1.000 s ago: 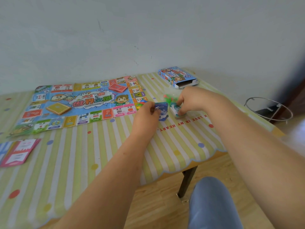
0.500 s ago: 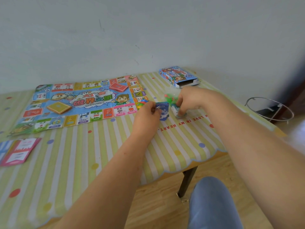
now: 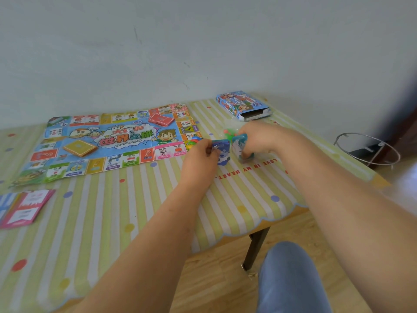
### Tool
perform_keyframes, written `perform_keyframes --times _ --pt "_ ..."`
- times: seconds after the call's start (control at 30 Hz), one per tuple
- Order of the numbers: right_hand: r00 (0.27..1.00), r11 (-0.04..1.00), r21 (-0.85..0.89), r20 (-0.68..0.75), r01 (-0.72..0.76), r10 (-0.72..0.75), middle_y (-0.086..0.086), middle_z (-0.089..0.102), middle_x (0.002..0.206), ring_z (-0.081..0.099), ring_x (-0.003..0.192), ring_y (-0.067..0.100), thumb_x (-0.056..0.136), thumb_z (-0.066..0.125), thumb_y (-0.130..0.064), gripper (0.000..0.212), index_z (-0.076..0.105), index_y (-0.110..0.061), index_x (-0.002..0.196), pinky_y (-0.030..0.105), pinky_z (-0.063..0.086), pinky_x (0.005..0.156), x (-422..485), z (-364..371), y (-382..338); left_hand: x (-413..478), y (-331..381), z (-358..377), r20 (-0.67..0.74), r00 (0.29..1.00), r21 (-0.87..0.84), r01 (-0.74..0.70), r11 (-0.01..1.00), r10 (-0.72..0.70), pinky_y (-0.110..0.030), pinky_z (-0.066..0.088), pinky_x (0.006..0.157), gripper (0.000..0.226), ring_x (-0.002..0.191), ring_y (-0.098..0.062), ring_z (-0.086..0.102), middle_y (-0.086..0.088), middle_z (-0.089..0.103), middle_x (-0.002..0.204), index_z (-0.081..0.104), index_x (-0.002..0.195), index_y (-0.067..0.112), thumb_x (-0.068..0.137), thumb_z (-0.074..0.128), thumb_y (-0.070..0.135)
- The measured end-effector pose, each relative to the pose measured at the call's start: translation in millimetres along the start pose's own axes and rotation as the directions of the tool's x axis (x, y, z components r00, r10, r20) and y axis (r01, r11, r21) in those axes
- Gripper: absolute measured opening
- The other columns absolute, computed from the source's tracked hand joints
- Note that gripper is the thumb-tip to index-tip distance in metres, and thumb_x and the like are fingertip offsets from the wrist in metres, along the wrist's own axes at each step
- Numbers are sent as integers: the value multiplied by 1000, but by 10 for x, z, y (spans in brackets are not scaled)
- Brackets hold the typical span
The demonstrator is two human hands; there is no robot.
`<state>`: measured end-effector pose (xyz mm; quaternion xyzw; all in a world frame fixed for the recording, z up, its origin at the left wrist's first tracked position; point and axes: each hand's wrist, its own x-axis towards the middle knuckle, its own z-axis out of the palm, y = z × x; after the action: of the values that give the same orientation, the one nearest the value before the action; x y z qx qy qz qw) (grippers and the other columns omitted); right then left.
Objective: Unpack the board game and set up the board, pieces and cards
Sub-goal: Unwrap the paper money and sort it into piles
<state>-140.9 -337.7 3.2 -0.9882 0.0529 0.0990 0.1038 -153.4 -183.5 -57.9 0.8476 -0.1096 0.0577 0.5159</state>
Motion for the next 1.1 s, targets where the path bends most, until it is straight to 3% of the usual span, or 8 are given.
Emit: perform_keyframes --times 0.13,0.3,0.4,0.5,0.6,0.73,0.9,1.1 --pt "1000 1000 24 7 14 -14 4 55 89 51 74 19 75 77 -22 37 54 -15 102 28 34 54 -25 -26 9 0 -5 -6 0 1000 4 -8 1000 8 -14 38 58 10 77 -13 55 6 61 85 61 98 15 95 51 14" --pt "999 993 118 43 28 -33 9 69 98 68 91 26 75 79 -23 45 58 -12 113 35 52 71 -5 -92 53 6 -9 -11 4 1000 12 -11 1000 11 -7 36 50 8 68 -4 50 10 57 79 58 94 18 95 51 15" --pt "998 983 183 41 31 -39 10 71 96 69 83 19 82 73 -22 36 63 -9 113 32 55 68 -3 -125 69 6 -12 -14 5 1000 14 -12 1000 12 -7 36 49 8 66 -1 49 12 55 76 56 92 19 95 51 15" --pt "1000 970 244 -12 16 -14 10 71 95 64 68 12 91 61 -16 27 64 -7 117 24 49 55 -38 -149 75 6 -12 -12 1 1000 18 -11 1000 11 -9 34 50 9 70 -8 51 9 58 79 60 97 16 95 51 15" --pt "997 958 285 -71 5 16 11 70 90 59 62 13 93 56 -12 23 64 -10 115 24 45 54 -87 -175 75 0 -8 -9 0 1000 16 -9 1000 9 -13 35 54 12 76 -12 54 4 62 86 62 100 14 95 51 15" --pt "984 924 379 -175 50 19 8 67 80 57 58 13 92 58 -10 20 67 -12 109 23 45 55 -128 -228 64 -6 -3 -19 6 1000 9 -7 1000 7 -9 35 50 10 69 -7 51 9 58 79 61 99 16 95 51 15" --pt "939 834 520 -345 187 5 4 68 71 63 61 11 88 63 -10 20 71 -11 106 23 54 66 -147 -214 -4 -12 2 -15 8 1000 -8 2 1000 -1 -18 39 59 13 79 -15 55 1 62 88 61 102 15 95 51 14" --pt "946 777 583 -320 237 -49 8 72 76 70 71 19 86 67 -12 18 74 -15 103 32 58 80 -186 -103 -39 -20 5 -8 -16 1000 -23 12 1000 -12 -21 42 63 15 82 -17 59 2 66 90 63 104 14 94 52 14"
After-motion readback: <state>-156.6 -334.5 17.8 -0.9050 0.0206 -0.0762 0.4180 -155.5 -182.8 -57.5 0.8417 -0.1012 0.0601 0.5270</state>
